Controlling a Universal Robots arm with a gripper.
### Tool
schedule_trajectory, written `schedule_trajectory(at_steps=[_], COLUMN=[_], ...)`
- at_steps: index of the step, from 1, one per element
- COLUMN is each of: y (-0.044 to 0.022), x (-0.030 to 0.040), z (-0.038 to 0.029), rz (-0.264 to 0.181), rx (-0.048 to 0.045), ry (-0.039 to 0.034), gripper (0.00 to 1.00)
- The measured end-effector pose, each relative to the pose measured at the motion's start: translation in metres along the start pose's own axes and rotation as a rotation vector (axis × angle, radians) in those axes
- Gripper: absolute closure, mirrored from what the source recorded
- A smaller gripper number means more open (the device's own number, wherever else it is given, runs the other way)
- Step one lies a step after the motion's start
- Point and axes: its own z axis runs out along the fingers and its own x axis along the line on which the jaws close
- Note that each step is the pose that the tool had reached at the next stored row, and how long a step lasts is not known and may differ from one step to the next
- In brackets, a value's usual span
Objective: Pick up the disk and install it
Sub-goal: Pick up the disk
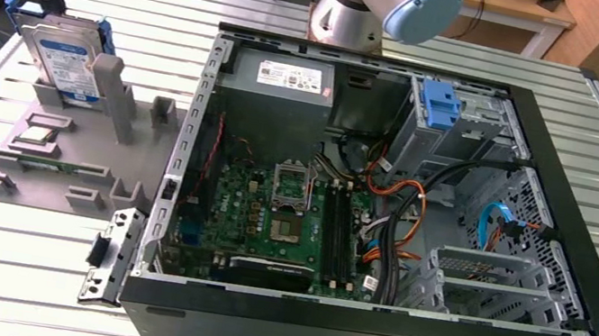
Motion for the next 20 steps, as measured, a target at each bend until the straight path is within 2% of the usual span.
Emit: schedule_trajectory(at_steps=[3,6,20], y=[-0.0001,-0.0029,-0.0030], x=[0.0000,-0.0002,-0.0002], z=[0.0012,0.0016,0.0018], rz=[0.000,-0.001,-0.001], rx=[-0.0002,0.0001,-0.0001], ry=[0.0001,-0.0001,0.0000], gripper=[0.90,0.90,0.89])
